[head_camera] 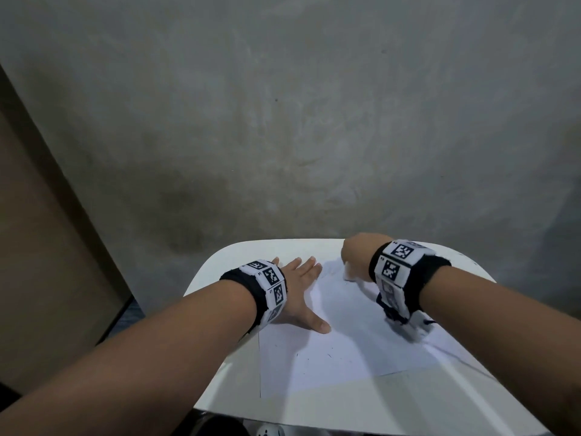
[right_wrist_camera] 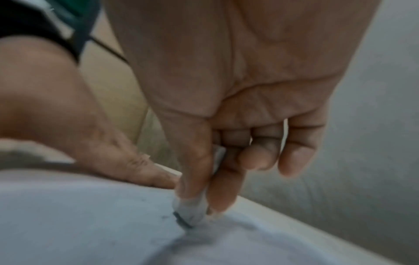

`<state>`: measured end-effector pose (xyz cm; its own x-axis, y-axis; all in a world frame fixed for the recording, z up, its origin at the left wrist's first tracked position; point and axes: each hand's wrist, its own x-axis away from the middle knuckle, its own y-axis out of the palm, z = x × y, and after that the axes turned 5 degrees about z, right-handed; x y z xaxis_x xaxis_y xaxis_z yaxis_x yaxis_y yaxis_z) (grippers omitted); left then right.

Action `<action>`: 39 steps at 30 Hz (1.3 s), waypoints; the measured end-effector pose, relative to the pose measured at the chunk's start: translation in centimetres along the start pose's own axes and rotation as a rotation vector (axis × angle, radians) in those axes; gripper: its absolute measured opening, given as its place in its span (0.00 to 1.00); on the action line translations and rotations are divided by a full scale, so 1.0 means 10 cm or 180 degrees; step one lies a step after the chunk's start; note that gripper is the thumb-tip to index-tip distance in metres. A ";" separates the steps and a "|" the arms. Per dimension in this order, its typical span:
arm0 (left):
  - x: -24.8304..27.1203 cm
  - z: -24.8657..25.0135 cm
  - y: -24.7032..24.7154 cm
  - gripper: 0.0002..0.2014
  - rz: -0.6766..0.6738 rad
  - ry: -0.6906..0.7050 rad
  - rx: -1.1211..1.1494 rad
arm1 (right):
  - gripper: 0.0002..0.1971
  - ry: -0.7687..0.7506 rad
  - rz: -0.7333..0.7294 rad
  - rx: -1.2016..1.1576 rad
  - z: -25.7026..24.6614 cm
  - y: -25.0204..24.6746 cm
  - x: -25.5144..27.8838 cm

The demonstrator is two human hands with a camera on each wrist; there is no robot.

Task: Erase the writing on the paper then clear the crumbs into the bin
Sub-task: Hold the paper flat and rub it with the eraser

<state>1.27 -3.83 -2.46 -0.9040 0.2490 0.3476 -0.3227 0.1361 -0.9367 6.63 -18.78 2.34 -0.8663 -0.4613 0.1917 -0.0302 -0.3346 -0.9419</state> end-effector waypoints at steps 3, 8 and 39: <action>0.01 0.02 -0.01 0.59 0.0000 -0.0032 -0.0001 | 0.05 -0.0131 -0.0031 0.0085 -0.13 0.01 0.02; 0.00 0.01 -0.01 0.60 -0.0021 -0.0023 0.0040 | 0.04 -0.0164 -0.0048 0.0038 -0.20 -0.07 0.00; 0.04 0.33 -0.01 0.53 0.0019 0.0761 -0.0105 | 0.16 0.1052 -0.0491 -0.3932 0.71 0.48 0.28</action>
<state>0.06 -6.89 -2.36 -0.8125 0.4693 0.3459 -0.3046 0.1641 -0.9382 7.59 -27.55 0.31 -0.8889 -0.2023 0.4109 -0.4261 0.6946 -0.5797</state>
